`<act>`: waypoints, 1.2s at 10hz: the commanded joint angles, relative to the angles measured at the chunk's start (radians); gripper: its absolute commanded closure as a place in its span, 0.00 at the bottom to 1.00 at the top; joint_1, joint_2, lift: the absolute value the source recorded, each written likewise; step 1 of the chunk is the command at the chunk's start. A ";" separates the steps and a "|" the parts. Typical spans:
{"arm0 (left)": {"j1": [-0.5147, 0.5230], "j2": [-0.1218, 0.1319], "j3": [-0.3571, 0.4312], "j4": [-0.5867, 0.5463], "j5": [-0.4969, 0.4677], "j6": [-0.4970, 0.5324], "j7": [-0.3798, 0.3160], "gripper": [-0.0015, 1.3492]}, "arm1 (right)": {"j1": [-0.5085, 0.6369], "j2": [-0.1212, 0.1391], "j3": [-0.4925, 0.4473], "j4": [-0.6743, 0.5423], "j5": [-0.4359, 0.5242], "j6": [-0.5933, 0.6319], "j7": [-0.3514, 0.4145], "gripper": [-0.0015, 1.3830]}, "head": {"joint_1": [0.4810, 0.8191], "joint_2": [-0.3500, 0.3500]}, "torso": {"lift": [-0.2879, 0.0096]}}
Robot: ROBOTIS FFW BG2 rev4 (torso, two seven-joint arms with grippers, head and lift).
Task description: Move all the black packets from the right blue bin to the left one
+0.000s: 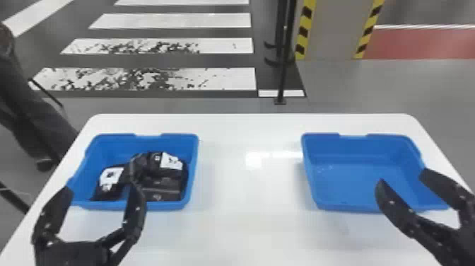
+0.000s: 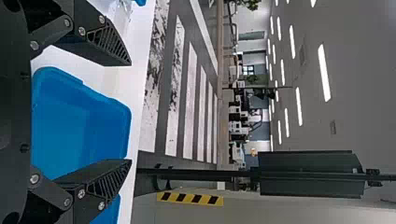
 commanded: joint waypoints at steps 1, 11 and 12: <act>0.000 -0.003 0.000 -0.002 0.000 0.002 0.000 0.00 | 0.002 0.000 0.000 -0.002 -0.002 0.000 0.000 0.23 | 0.63 0.54 | 0.50; 0.000 -0.003 -0.006 -0.002 0.004 0.005 -0.002 0.00 | 0.012 0.000 -0.002 -0.007 -0.018 -0.017 -0.002 0.23 | 0.63 0.53 | 0.50; 0.000 -0.003 -0.006 -0.002 0.004 0.005 -0.002 0.00 | 0.012 0.000 -0.002 -0.007 -0.020 -0.017 -0.002 0.23 | 0.63 0.53 | 0.50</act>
